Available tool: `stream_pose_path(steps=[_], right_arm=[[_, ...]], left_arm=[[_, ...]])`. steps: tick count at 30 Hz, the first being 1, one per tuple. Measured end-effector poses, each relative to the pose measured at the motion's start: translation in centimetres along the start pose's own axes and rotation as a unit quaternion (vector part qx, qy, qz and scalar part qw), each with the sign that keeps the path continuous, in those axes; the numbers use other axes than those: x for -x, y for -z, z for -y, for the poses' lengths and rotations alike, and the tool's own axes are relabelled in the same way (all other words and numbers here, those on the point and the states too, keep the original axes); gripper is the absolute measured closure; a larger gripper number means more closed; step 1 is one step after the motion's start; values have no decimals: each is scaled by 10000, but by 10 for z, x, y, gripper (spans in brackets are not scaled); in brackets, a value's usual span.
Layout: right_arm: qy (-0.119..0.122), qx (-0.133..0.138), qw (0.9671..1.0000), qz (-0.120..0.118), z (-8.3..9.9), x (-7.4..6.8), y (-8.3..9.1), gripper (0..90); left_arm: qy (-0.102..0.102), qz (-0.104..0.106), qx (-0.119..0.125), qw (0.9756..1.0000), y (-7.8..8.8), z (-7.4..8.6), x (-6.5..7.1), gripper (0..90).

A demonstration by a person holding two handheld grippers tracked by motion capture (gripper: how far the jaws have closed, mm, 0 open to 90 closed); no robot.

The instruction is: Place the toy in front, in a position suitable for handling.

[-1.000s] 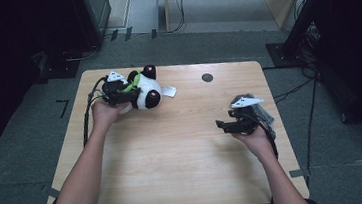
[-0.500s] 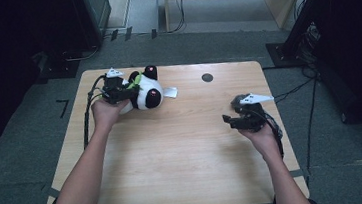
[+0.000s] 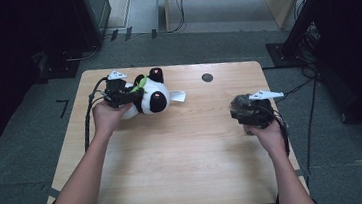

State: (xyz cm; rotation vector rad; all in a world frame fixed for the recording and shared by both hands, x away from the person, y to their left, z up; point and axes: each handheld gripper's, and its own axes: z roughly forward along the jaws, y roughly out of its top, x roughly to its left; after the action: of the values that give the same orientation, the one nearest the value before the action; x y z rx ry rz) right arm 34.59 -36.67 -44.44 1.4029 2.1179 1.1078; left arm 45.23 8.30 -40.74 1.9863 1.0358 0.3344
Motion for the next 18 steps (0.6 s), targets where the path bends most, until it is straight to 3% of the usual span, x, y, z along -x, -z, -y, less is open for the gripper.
stream_pose_path(steps=[6,11,13,18], right_arm=[[-17,-3,10000,10,0,6,1,399],[-81,2,9999,146,1,17,5,415],[-229,5,9996,133,3,26,6,415],[-203,-85,9995,244,5,33,0,415]], left_arm=[[34,148,-44,9999,6,3,12,662],[38,282,-70,9996,13,8,28,662],[96,349,-117,9993,15,10,33,661],[107,465,-184,9987,20,17,51,661]])
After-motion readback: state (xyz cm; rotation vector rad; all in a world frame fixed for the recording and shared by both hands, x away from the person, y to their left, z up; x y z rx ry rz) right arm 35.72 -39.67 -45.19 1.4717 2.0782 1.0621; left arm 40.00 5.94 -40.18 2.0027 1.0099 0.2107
